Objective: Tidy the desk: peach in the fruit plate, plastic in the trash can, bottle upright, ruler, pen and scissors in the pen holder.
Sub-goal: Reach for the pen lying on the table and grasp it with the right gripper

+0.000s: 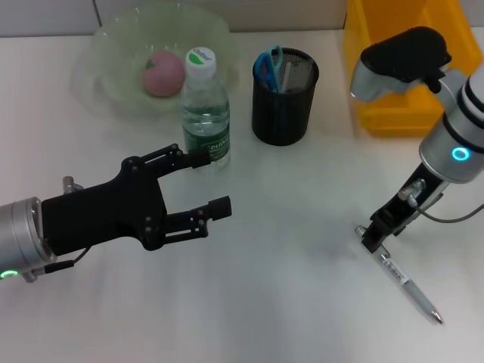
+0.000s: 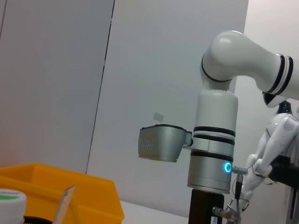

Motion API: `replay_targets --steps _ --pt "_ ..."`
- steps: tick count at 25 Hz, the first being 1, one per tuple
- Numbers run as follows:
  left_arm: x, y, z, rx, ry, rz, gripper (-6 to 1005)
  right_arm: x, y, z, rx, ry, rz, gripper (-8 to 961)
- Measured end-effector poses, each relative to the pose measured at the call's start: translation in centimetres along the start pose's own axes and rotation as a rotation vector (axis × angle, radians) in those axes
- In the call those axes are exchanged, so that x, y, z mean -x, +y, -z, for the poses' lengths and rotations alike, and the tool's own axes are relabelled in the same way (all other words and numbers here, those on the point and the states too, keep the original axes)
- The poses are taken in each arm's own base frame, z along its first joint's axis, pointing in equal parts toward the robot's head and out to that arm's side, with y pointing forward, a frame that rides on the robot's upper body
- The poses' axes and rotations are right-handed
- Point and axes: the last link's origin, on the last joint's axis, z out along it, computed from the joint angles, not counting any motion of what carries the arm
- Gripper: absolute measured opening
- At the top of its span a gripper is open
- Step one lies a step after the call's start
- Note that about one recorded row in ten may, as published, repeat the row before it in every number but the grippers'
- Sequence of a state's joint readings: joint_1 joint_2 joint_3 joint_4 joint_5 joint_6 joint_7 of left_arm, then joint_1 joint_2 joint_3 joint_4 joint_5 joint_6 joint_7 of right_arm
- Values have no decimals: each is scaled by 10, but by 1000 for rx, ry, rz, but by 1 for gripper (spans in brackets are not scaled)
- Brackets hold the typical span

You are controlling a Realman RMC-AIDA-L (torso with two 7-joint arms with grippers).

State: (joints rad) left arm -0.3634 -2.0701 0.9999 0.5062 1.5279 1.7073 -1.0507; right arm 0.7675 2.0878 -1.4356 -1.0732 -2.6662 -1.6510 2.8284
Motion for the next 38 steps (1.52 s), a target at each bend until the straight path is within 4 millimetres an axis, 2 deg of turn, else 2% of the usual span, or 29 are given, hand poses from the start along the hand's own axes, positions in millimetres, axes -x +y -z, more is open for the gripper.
replay_targets --steps 12,22,38 --pt "0 -1 0 0 -1 -1 812 2 3 -4 4 8 10 500" --pt "0 -1 0 -1 -2 -2 812 2 4 -8 -6 16 29 348" --pt "0 -1 0 -4 -3 1 812 1 7 -14 -2 30 35 321"
